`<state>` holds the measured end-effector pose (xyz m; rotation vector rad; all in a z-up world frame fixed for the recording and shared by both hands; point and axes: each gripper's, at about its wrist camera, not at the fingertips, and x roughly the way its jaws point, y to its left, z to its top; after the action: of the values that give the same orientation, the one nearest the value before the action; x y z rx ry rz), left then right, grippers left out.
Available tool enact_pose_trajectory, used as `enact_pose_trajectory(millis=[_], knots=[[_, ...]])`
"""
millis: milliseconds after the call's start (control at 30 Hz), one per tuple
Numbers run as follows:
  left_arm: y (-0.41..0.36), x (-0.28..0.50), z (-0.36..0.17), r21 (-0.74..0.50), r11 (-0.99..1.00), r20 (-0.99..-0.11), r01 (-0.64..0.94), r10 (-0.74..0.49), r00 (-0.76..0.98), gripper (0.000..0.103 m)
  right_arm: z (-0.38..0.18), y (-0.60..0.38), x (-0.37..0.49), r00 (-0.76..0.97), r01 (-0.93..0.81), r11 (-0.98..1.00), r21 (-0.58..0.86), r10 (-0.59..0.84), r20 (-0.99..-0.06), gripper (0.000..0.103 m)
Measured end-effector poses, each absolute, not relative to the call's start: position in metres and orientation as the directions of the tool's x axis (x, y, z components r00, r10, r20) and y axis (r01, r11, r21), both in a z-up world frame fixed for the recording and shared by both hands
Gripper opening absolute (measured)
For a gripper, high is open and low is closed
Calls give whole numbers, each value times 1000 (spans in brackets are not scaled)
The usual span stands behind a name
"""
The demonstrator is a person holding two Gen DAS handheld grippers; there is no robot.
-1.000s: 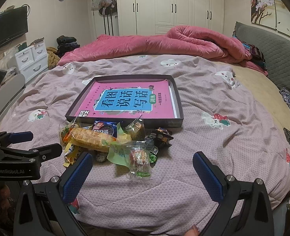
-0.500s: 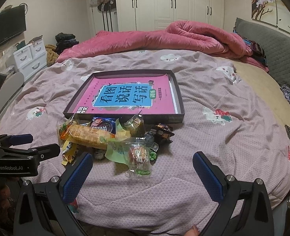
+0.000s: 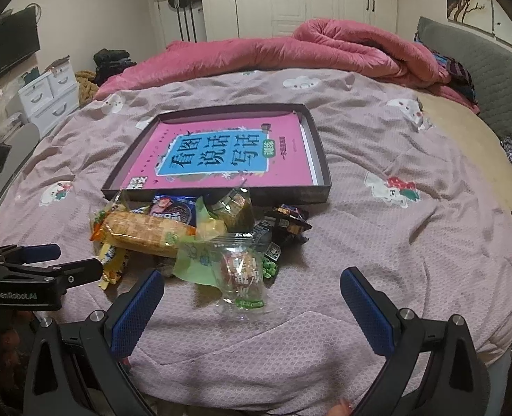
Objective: Organize snacks
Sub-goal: 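Grasp the yellow wafer bar with the left gripper while the right grasps the clear candy bag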
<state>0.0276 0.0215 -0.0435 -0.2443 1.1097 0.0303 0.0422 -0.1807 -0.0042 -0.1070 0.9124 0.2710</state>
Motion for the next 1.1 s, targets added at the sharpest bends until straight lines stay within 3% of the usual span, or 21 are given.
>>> enact_pose_trajectory(millis=[133, 333, 400, 467, 500, 667, 867, 933, 1000, 1100], knots=[[21, 35, -47, -202, 970, -886, -132, -124, 446, 101, -13, -182, 49, 552, -282, 958, 46, 202, -809, 103], [17, 43, -53, -222, 969, -887, -108, -155, 435, 86, -22, -177, 57, 528, -304, 952, 37, 201, -825, 92], [16, 45, -56, -235, 967, -889, -103, -171, 425, 74, -26, -173, 59, 512, -323, 946, 39, 209, -833, 86], [15, 48, -60, -249, 964, -890, -96, -189, 415, 64, -31, -169, 61, 490, -346, 937, 42, 218, -844, 66], [14, 49, -61, -252, 963, -890, -93, -193, 412, 58, -32, -167, 62, 484, -353, 935, 44, 222, -846, 61], [8, 52, -61, -254, 965, -882, -65, -204, 424, 50, -37, -170, 67, 459, -365, 926, 90, 264, -848, 42], [1, 62, -64, -242, 969, -886, -44, -203, 417, 50, -44, -175, 76, 435, -346, 930, 125, 277, -857, 38], [1, 64, -66, -249, 968, -885, -39, -211, 416, 43, -44, -174, 76, 437, -358, 925, 125, 285, -853, 36], [1, 66, -69, -261, 964, -886, -39, -224, 406, 21, -42, -174, 75, 437, -371, 918, 137, 303, -847, 35], [6, 64, -71, -297, 954, -879, -46, -255, 403, 17, -37, -176, 72, 443, -382, 912, 151, 324, -836, 33]])
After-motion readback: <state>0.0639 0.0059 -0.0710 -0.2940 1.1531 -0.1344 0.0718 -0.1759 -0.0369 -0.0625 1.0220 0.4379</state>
